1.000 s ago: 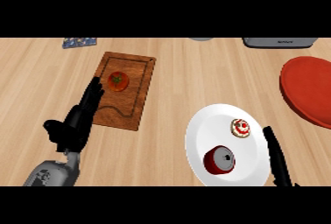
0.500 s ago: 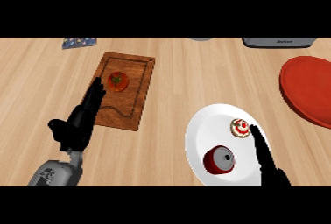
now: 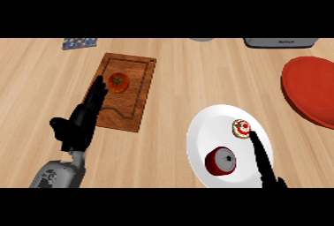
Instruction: Pick the can from the plate and place it in the bowl
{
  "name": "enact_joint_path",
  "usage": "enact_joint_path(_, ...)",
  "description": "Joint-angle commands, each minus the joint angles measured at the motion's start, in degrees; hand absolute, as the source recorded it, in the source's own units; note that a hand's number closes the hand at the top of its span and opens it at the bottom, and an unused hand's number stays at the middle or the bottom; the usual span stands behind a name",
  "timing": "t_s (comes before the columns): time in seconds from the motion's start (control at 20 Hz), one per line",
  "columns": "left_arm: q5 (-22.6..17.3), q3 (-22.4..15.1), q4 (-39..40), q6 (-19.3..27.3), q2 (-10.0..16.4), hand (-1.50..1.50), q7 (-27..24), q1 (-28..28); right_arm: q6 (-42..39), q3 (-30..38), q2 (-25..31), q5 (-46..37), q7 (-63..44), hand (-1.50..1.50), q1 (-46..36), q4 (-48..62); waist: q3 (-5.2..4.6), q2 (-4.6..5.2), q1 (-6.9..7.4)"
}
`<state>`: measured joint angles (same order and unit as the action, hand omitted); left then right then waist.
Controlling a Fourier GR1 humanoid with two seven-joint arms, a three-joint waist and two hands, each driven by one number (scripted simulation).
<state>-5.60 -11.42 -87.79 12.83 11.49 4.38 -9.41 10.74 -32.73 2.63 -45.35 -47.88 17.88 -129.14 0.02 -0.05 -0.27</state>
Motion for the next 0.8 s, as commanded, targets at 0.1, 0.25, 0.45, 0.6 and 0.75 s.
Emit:
enact_joint_path(0.1, 1.33, 0.67, -5.82, -1.34, 0.26, 0.0, 3.94, 1.71, 5.47, -0.99, -1.25, 1.98, 4.85, -1.5, 0.83, 3.04, 0.0, -0.06, 0.21)
enact_joint_path(0.25, 1.2, 2.79, 0.47, -2.42, -1.74, 0.0, 1.76, -0.92, 4.99, 1.49, 3.07, 7.76, 7.91, -1.5, 4.21, 0.43, 0.0, 0.0, -0.03)
enact_joint_path(0.45, 1.59, 3.53, 0.26, -4.21, -1.8, 0.0, -1.05, 0.93, 7.69, 1.58, 1.69, 10.11, 9.94, -1.5, 3.93, 3.08, -0.01, 0.0, 0.01)
enact_joint_path(0.6, 4.41, 1.48, -3.34, -2.93, -2.67, 0.0, 0.21, 4.31, 10.76, 1.86, -0.74, 10.62, 12.13, -1.5, 0.34, 11.01, 0.0, 0.0, 0.23)
enact_joint_path(0.75, 3.16, 3.89, -3.83, -4.86, -2.39, 0.0, 1.95, 2.73, 9.2, 3.13, 1.09, 13.4, 10.8, -1.5, 1.6, 7.79, -0.01, -0.01, 0.16)
